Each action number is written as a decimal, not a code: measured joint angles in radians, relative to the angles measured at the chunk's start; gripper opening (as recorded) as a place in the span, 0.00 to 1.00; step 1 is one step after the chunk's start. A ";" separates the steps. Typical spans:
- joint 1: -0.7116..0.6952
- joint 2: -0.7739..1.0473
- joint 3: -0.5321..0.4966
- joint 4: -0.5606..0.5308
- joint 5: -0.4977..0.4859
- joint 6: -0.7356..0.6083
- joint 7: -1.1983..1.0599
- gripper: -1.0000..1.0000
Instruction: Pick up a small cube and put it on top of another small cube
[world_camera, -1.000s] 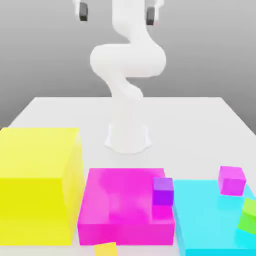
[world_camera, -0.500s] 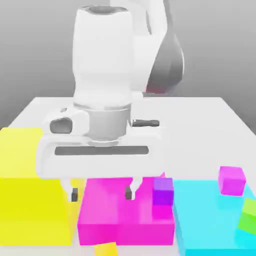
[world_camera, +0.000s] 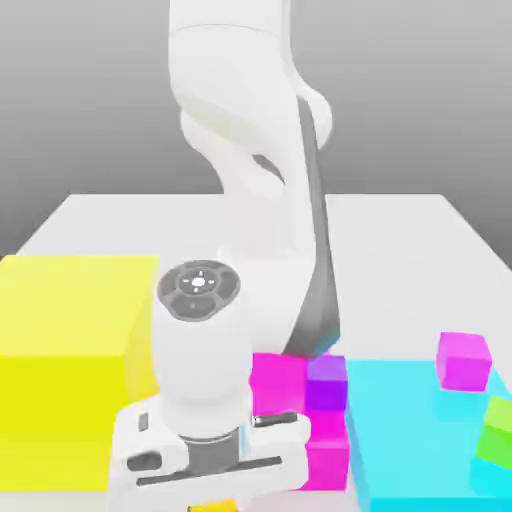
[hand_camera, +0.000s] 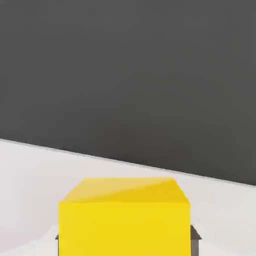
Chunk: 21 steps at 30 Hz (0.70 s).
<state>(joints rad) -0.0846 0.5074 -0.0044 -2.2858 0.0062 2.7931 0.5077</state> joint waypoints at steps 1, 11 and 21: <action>0.000 -0.009 0.000 -0.002 0.000 -0.008 0.000 0.00; 0.055 -0.344 0.030 -0.145 -0.051 -0.201 0.016 0.00; 0.178 -0.706 0.094 -0.363 0.008 -0.342 -0.067 0.00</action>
<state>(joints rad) 0.0937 -0.1983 0.0892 -2.6489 0.0139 2.4509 0.4406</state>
